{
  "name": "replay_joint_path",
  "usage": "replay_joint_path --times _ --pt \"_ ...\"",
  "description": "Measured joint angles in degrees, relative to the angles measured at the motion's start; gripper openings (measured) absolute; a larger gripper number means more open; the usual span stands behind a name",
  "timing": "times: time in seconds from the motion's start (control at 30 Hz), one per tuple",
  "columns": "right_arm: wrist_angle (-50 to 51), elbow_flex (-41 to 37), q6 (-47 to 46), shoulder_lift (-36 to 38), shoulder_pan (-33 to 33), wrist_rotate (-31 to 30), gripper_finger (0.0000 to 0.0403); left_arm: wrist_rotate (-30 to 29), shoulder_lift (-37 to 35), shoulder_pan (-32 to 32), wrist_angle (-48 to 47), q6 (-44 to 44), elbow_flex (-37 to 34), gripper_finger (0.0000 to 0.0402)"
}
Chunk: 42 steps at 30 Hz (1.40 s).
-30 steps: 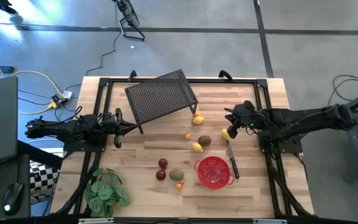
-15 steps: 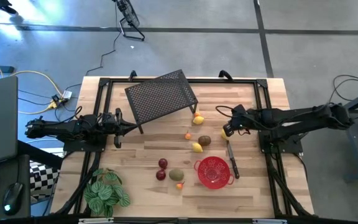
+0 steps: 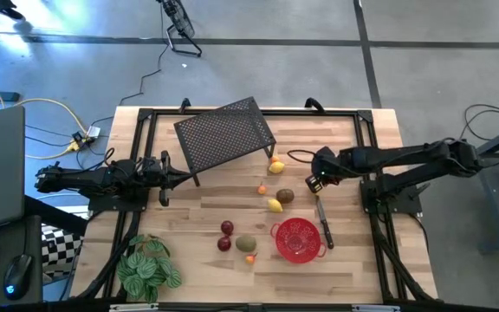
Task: Pick & Place Fruit
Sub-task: Put the red strainer bowl on the shelf
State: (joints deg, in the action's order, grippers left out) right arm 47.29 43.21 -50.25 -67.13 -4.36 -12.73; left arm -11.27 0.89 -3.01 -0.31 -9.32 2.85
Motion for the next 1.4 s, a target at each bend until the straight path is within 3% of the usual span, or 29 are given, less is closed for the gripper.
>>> replay_joint_path --times 0.4,0.77,0.9,1.13,1.4 --pt "2.84 -0.01 3.89 0.00 -0.26 6.53 0.0017 0.18 -0.01 0.00 -1.15 0.00 0.04 0.0000" --pt "3.40 -0.03 2.65 0.00 -0.26 5.77 0.0189 0.18 -0.01 0.00 -1.32 0.00 0.04 0.0000" --pt "3.39 -0.03 3.05 0.02 -0.28 5.01 0.0229 0.17 -0.01 0.00 -1.34 0.00 0.04 0.0000" --pt "3.13 -0.03 6.26 0.10 -0.28 5.26 0.0219 0.16 0.00 0.00 -1.38 0.00 0.04 0.0000" --pt "-1.66 -0.08 12.89 2.45 -0.26 21.27 0.0173 0.14 0.00 0.00 -1.25 0.00 0.02 0.0000"
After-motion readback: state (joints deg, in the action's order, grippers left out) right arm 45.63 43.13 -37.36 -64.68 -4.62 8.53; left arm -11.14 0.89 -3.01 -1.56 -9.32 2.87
